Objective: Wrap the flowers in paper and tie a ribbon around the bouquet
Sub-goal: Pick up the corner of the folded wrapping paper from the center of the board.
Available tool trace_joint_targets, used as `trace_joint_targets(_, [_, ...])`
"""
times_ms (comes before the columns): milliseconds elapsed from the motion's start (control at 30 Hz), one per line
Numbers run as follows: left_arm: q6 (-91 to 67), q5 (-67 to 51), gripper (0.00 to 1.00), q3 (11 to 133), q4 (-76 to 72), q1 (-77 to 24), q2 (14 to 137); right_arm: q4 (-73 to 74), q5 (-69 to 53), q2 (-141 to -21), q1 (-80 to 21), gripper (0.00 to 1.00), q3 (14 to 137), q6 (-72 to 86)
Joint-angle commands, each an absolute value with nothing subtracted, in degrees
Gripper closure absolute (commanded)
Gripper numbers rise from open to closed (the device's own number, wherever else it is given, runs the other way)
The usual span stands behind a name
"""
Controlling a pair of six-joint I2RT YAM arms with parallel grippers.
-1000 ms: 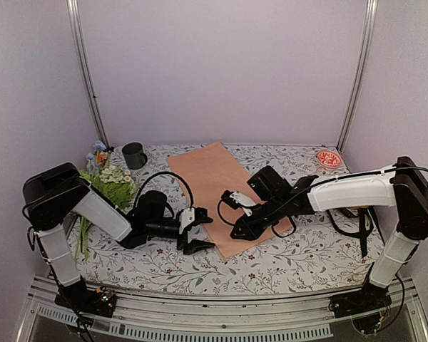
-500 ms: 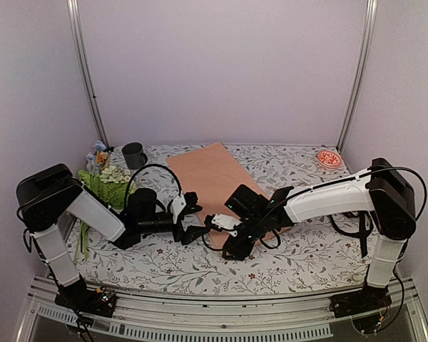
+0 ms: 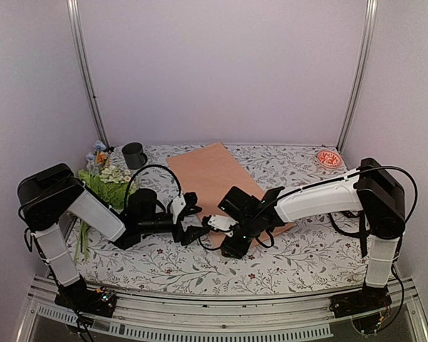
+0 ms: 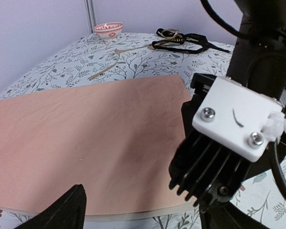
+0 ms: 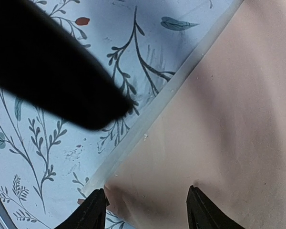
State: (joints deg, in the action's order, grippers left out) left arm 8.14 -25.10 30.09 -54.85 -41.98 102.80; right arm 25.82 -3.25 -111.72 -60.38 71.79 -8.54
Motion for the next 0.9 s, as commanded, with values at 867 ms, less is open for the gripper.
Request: trace_joint_targets(867, [-6.8, -25.5, 0.19, 27.9, -60.9, -34.5, 102.5, 25.0, -5.2, -112.9, -60.8, 0.49, 70.0, -10.1])
